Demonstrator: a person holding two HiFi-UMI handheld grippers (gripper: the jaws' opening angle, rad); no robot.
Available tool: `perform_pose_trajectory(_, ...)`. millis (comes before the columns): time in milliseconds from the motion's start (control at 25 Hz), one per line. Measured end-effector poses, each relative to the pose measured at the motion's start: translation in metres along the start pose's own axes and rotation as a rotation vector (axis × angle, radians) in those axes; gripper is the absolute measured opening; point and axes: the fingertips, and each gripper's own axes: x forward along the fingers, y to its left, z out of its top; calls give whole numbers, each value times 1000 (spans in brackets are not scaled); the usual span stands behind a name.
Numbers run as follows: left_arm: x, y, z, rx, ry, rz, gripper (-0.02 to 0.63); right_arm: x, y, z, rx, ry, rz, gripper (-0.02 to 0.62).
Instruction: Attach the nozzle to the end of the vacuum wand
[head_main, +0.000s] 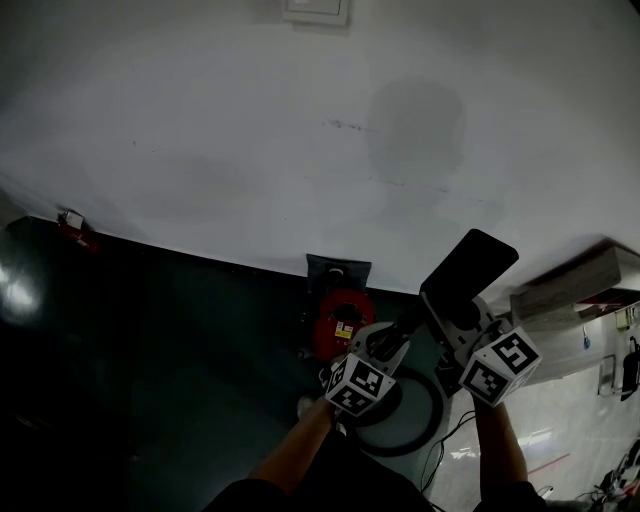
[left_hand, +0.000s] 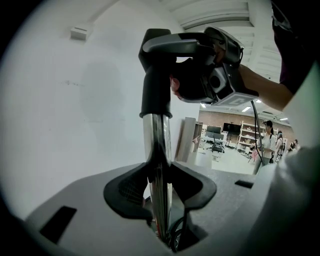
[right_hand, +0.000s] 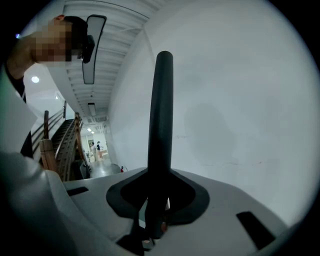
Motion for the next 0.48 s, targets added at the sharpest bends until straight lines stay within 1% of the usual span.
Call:
perform_pose_trajectory(160,6,-6,3,9,15,-9,147,6,19,-2,-181,61,23,91)
perform_pose_trajectory(200,8,-7,3,8,12,-10,147,7,24,-3,-203,61,34,91)
perform_pose_trajectory(320,10,-8,4,-3,-5,-8,147,7,25,1,-169,10,52,92)
perform_pose_trajectory(400,9,-7,4,-11,-17,-5,147,3,17,0,-143,1,33,92)
perform_pose_trajectory(480,8,-6,3,-21,-22,-1,147,-2,5,-3,-75,-16,11,92)
